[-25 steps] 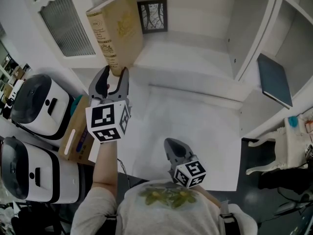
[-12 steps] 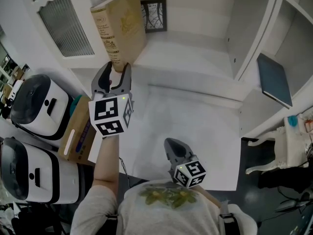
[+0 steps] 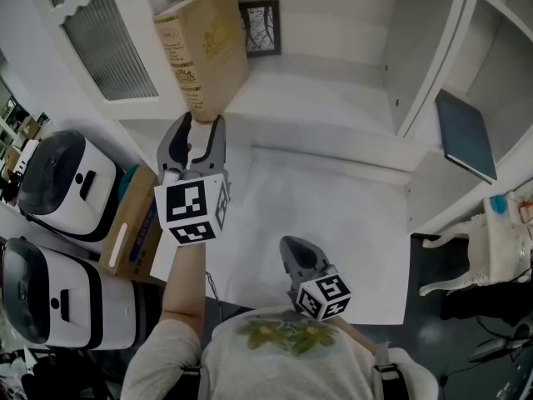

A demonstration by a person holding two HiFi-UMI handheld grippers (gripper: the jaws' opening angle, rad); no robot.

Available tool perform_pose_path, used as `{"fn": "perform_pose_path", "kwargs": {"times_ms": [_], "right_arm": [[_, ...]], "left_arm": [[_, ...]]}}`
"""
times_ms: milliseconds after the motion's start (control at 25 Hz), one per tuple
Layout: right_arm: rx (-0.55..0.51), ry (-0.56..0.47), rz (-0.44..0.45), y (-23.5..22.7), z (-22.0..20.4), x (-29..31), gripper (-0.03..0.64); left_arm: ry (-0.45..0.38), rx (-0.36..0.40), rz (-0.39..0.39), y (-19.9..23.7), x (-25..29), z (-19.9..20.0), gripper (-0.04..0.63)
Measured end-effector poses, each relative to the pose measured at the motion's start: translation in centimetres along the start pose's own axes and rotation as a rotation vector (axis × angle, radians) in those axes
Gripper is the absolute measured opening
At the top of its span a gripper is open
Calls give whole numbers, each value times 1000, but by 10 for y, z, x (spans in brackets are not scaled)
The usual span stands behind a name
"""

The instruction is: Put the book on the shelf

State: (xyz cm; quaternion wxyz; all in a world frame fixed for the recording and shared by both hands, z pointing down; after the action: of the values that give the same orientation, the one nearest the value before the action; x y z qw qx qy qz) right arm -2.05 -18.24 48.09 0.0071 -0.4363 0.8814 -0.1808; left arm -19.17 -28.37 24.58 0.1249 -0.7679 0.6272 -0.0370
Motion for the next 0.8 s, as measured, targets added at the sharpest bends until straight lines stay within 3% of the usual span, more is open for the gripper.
{"fn": "perform_pose_path", "kwargs": {"times_ms": [120,240,280,360,800], "right_arm": [[4,1,-2,-1,0,1,31],[3,-4,4,1,0,3,31],[3,-6,6,1,0,3,31],[1,-4,8,2,0,3,31],[4,5,9,0,-2,2,31]], "left_arm": [[-16,54,-19,-15,-8,8,224],[-4,53,-12,-16,-9,4,219],[5,42,3,-13,-10,1,191],[24,15,32,-6,-10,-7,58],[47,-90,2,0,8,-19,35]]}}
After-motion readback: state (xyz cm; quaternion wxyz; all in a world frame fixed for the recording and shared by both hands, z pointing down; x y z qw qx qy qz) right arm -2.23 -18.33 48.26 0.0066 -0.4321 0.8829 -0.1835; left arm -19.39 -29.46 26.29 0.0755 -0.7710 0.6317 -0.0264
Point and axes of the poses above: the fingertips, and each gripper's own axes: x forward along the fingers, y to its left, z out of its top, the point moved 3 cm from there along -x, backward along the fingers, and after that the axes turned 12 degrees about -z, right-handed, at the moved point
